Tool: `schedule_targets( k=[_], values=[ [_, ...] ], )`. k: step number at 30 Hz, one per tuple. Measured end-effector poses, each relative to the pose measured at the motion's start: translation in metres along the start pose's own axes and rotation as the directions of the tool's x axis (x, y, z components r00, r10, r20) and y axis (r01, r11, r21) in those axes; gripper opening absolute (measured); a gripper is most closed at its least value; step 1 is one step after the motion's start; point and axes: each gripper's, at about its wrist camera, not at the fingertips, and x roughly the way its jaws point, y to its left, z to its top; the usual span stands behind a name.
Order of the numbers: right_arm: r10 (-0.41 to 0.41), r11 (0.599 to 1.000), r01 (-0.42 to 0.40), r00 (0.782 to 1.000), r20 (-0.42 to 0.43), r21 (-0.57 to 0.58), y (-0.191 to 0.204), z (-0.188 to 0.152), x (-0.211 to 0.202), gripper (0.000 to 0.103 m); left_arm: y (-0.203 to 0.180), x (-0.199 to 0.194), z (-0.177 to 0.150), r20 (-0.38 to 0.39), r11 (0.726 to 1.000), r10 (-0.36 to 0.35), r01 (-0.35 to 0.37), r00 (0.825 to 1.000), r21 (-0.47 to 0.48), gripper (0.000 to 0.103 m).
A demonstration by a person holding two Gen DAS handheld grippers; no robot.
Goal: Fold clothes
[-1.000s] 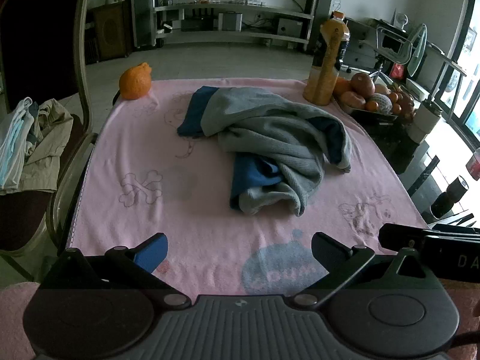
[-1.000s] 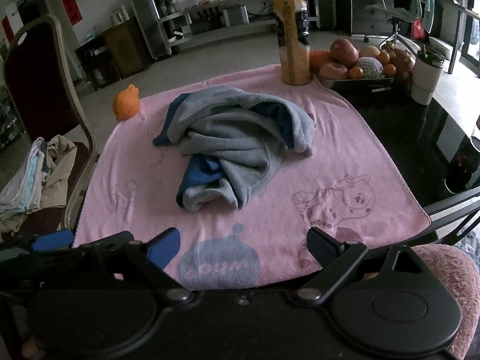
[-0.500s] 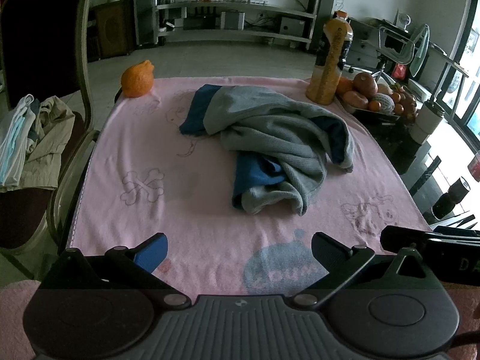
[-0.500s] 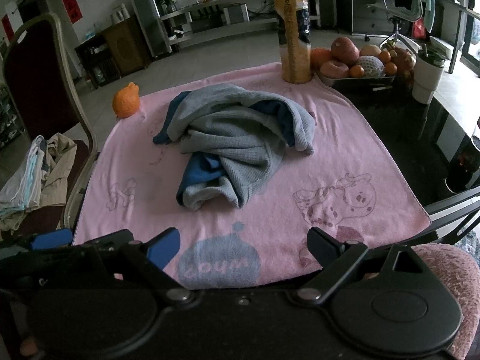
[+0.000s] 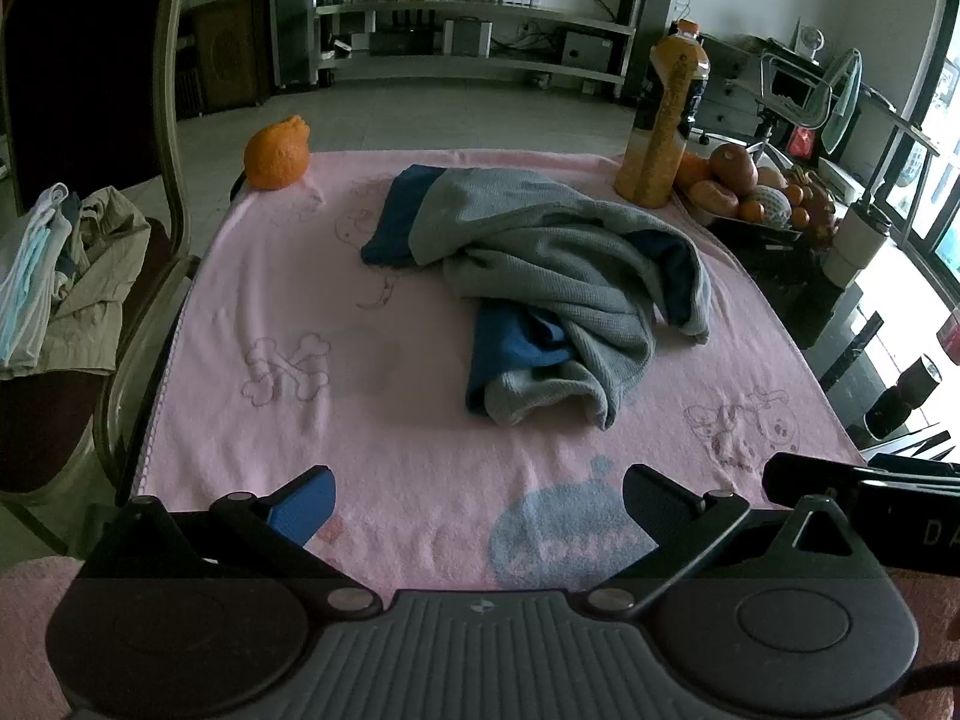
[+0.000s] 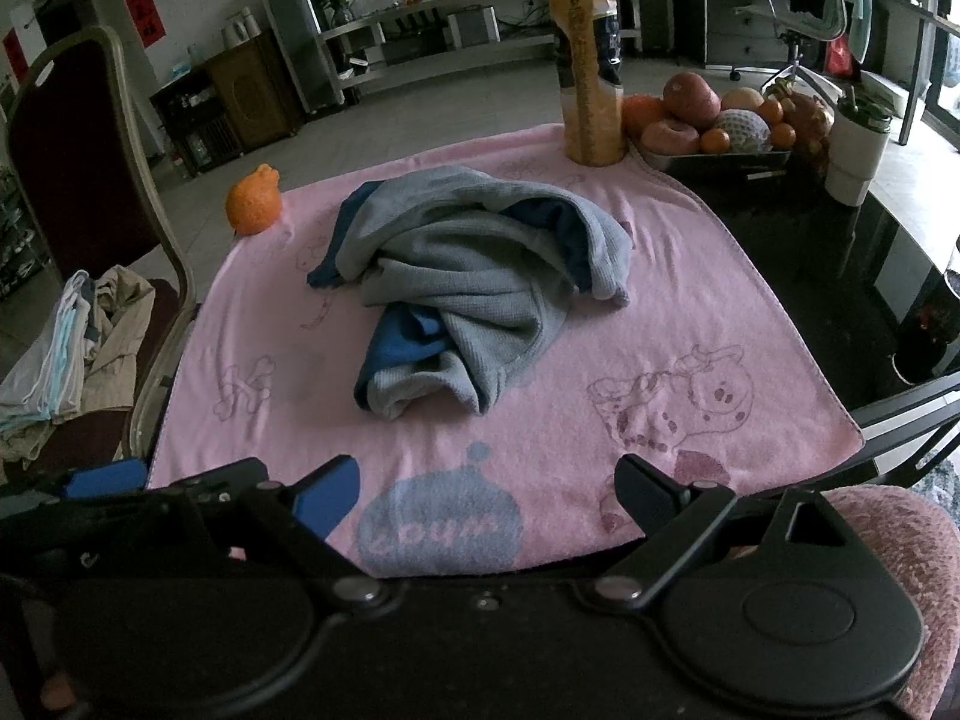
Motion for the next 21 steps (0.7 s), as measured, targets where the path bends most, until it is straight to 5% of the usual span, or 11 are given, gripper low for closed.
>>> schedule_targets(
  k=[21],
  values=[
    [-0.011,1.000,0.011,1.000,0.026,-0.006,-0.004,0.009,0.002,0.093,0.018,0.015,0.010,-0.012,0.998,0.042,-0.043,0.999,-0.041,0.102]
  ],
)
